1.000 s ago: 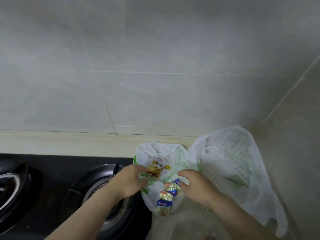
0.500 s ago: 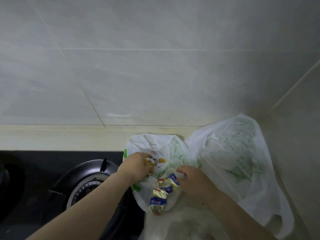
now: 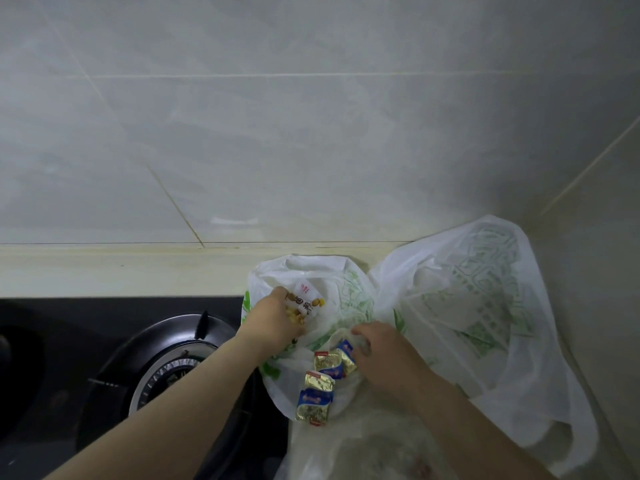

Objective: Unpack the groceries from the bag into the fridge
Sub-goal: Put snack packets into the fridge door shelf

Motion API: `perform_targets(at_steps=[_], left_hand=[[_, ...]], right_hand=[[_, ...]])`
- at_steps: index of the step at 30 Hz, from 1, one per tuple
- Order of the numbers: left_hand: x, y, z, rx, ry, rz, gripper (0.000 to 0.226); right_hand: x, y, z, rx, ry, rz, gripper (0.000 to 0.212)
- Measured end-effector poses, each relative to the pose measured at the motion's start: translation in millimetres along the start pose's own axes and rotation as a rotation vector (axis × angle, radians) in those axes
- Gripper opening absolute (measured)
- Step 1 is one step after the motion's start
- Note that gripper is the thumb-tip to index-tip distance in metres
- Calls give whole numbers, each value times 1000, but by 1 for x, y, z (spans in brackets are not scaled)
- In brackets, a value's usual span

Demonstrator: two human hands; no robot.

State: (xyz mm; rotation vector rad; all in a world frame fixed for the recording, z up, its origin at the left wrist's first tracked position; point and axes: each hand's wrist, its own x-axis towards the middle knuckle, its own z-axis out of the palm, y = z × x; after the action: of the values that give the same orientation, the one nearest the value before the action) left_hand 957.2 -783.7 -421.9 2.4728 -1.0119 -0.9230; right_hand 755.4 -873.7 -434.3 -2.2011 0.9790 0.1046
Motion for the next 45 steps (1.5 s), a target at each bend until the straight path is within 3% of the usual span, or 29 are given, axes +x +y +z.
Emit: perform_targets(at_steps=[6, 11, 15, 19, 23, 28, 33, 38, 42, 45], left_hand=[[-20, -1, -11, -293, 43, -1, 36], [-36, -4, -15, -555, 10, -70, 27], [-47, -10, -16, -792, -32, -113, 18], [-62, -12, -18, -869, -2, -125, 11], [-75, -16, -22, -962, 78, -127, 10], [-92, -24, -29, -983, 137, -136, 9], [-107, -28, -34, -1001, 137, -127, 12], [-120, -33, -33, -1017, 136, -145, 13], [-129, -34, -33, -1060, 135, -151, 11], [-133, -36, -34, -1066, 133, -151, 12]], right_hand=[[7, -1, 9, -78, 20, -9, 27], [13, 2, 17, -107, 13, -17, 37], [14, 3, 19, -138, 29, -26, 19], [14, 3, 20, -158, 33, -54, 6], [11, 2, 21, -141, 43, -42, 25], [7, -1, 22, -213, 24, -80, 15], [4, -8, 22, -73, -7, -79, 18], [5, -20, 27, -61, -43, -39, 40], [7, -26, 32, -167, -54, -14, 30], [8, -26, 35, -101, -66, -20, 22]])
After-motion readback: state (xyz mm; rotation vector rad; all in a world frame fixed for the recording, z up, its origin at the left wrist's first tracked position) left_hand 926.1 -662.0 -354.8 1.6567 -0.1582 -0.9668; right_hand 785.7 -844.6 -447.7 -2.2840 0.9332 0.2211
